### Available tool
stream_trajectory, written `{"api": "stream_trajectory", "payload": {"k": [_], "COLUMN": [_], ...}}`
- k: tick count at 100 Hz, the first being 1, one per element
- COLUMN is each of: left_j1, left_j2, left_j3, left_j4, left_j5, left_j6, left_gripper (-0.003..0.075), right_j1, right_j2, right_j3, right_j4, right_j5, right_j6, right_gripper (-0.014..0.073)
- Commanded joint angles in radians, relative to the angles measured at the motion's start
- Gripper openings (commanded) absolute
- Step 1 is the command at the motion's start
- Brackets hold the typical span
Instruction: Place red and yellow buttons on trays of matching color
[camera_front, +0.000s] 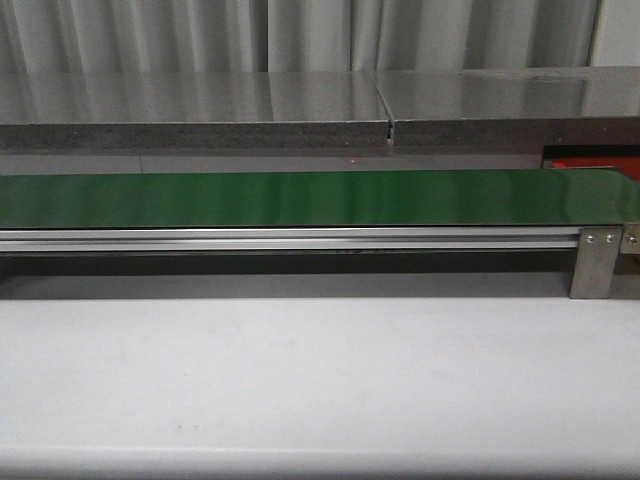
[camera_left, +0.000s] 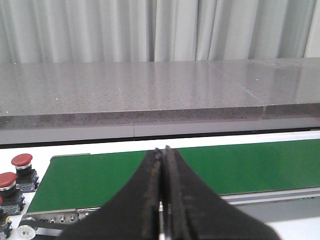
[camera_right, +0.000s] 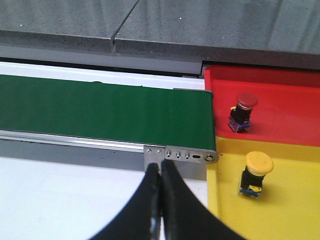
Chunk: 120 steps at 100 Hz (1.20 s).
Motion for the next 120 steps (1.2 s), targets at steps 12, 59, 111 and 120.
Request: {"api": "stream_trajectory", "payload": {"k": [12, 59, 111, 120], "left_j1": [-0.006, 0.011, 0.113, 0.141], "left_j2": [0.066, 0.508, 0.849, 0.882], "left_j3": [-0.079, -0.333, -0.435, -0.474], "left_j4": [-0.013, -0.002, -0.011, -0.049], "left_j5": [0.010, 0.030, -0.067, -0.013], "left_j6": [-0.020, -0.046, -0.046, -0.046], "left_gripper": [-0.0018, 0.0284, 0.0660, 0.0660], "right_j1": [0.000, 0.000, 0.000, 0.000], "right_j2": [0.004, 0.004, 0.004, 0.004], "right_j3": [-0.025, -0.025, -0.025, -0.025], "right_j4": [0.021, 0.021, 0.021, 0.021], "right_j5": [-0.077, -0.077, -0.077, -0.077], "right_j6": [-0.008, -0.008, -0.008, -0.008], "right_gripper": [-0.0118, -0.0118, -0.0118, -0.0118]}}
